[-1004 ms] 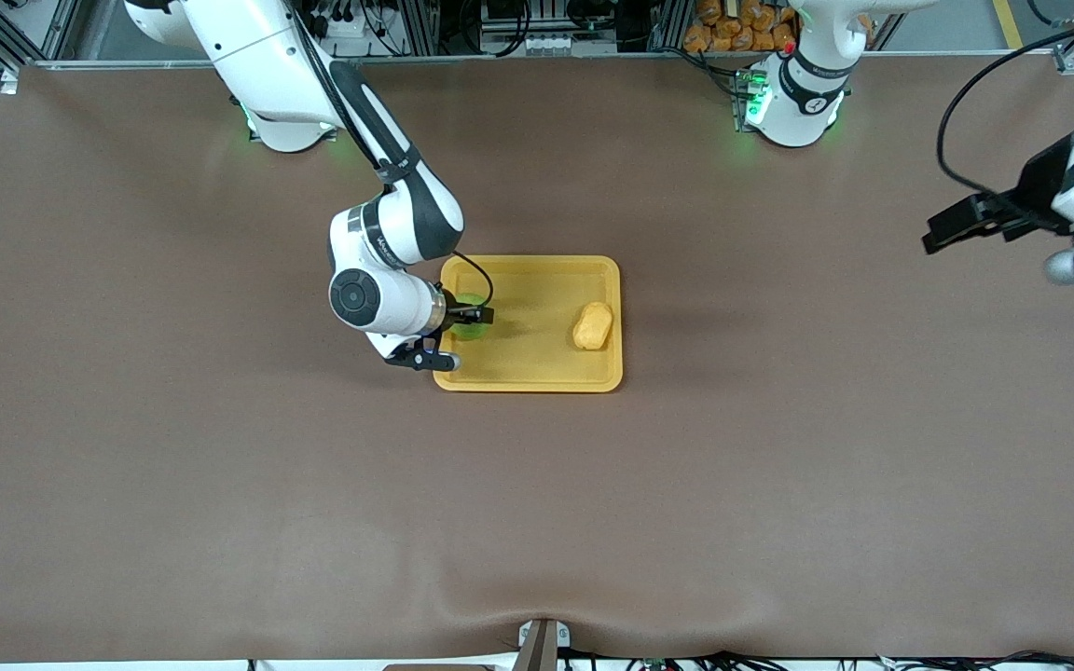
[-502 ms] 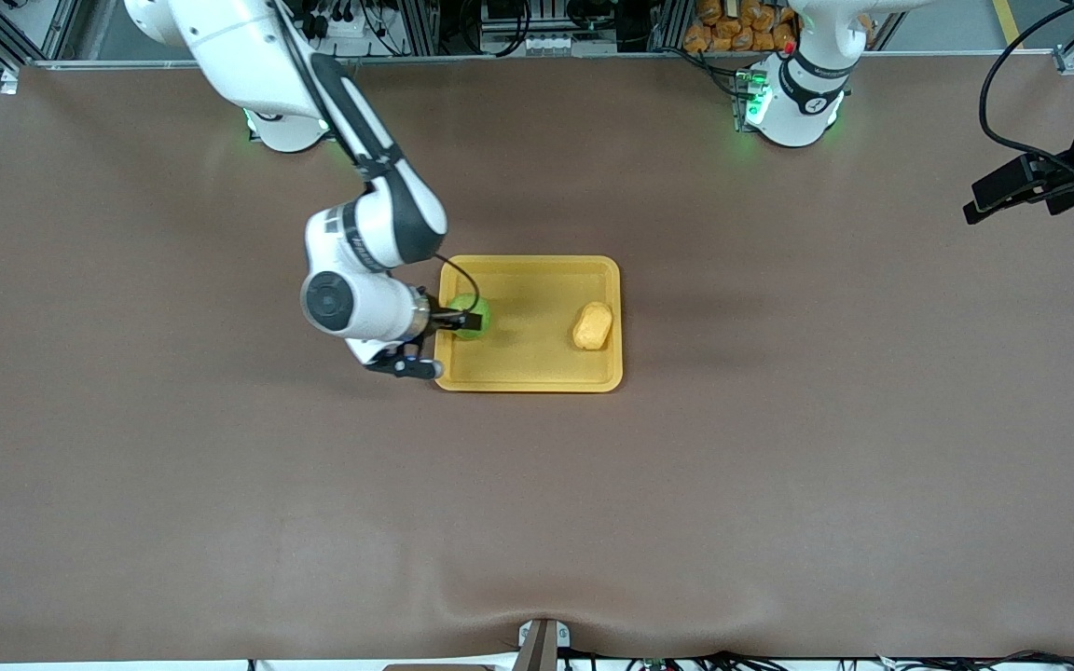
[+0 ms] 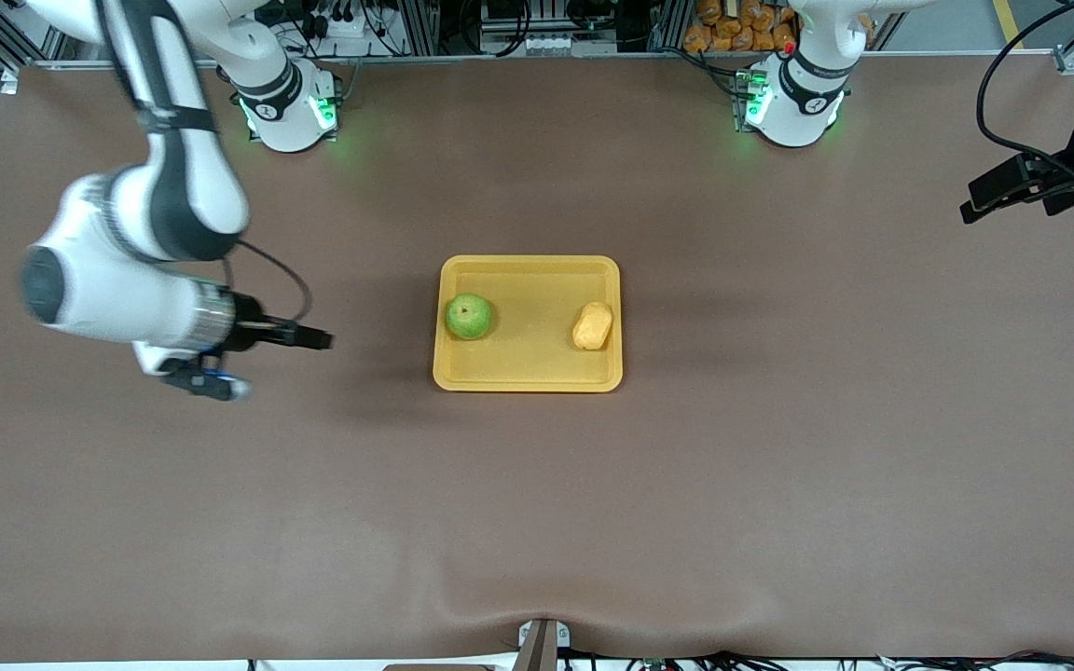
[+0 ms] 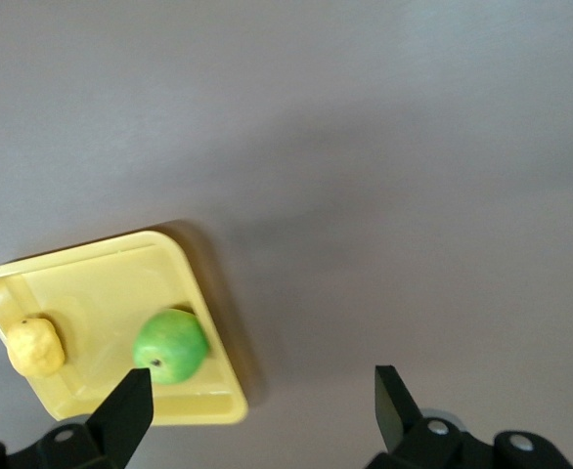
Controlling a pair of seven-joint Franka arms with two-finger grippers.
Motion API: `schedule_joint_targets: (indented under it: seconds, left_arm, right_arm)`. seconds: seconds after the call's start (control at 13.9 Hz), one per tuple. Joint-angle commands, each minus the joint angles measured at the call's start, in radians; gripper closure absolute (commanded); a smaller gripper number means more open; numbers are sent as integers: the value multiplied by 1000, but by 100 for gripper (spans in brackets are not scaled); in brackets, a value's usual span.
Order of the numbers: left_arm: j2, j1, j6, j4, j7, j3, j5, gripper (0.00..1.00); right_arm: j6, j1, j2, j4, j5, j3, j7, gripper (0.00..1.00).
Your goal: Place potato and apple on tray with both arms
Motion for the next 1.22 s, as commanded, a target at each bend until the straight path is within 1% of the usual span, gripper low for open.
schedule_joint_targets:
  seconds: [0.0, 0.07, 0.14, 0.22, 0.29, 0.36, 0.43, 0.5, 0.57, 0.65, 0.72, 0.79, 0.86, 0.93, 1.15]
  left_arm:
    - [-47, -80, -9, -43, 60, 71, 5, 0]
    - [-57, -95, -10, -57, 68, 68, 17, 0]
    - [-74, -99, -10, -73, 68, 57, 50, 0]
    - [-91, -103, -7, -90, 65, 37, 76, 0]
    - [-99, -103, -7, -95, 65, 35, 81, 0]
    - [-108, -105, -7, -95, 65, 38, 81, 0]
    - [-113, -111, -9, -94, 63, 46, 83, 0]
    - [-113, -114, -9, -87, 63, 57, 81, 0]
    - [-104, -106, -7, -78, 71, 61, 77, 0]
    - [-99, -105, -6, -75, 71, 61, 71, 0]
    - [-96, -102, -6, -61, 66, 61, 66, 0]
    - [-90, -99, -6, -54, 66, 61, 66, 0]
    - [-88, -100, -6, -48, 65, 61, 64, 0]
    - [-87, -102, -6, -44, 63, 61, 64, 0]
    - [-87, -97, -7, -44, 65, 69, 19, 0]
  right_arm:
    - [-107, 8, -31, 50, -84, -79, -54, 0]
    - [-161, 6, -38, 78, -127, -105, -68, 0]
    - [-211, 8, -41, 116, -153, -130, -79, 0]
    - [-235, 9, -48, 144, -175, -142, -82, 0]
    - [-246, 3, -79, 147, -216, -133, -85, 0]
    - [-253, -30, -93, 155, -255, -107, -85, 0]
    - [-255, -113, -120, 158, -272, -30, -86, 0]
    - [-250, -214, -155, 157, -293, 81, -86, 0]
    - [-243, -308, -186, 156, -349, 188, -85, 0]
    - [-238, -386, -211, 156, -400, 279, -85, 0]
    - [-235, -461, -238, 156, -416, 357, -85, 0]
    - [-242, -524, -257, 156, -416, 416, -85, 0]
    - [-249, -567, -278, 155, -418, 454, -88, 0]
    - [-252, -589, -298, 150, -419, 465, -96, 0]
    - [-272, -621, -321, 152, -424, 468, -148, 0]
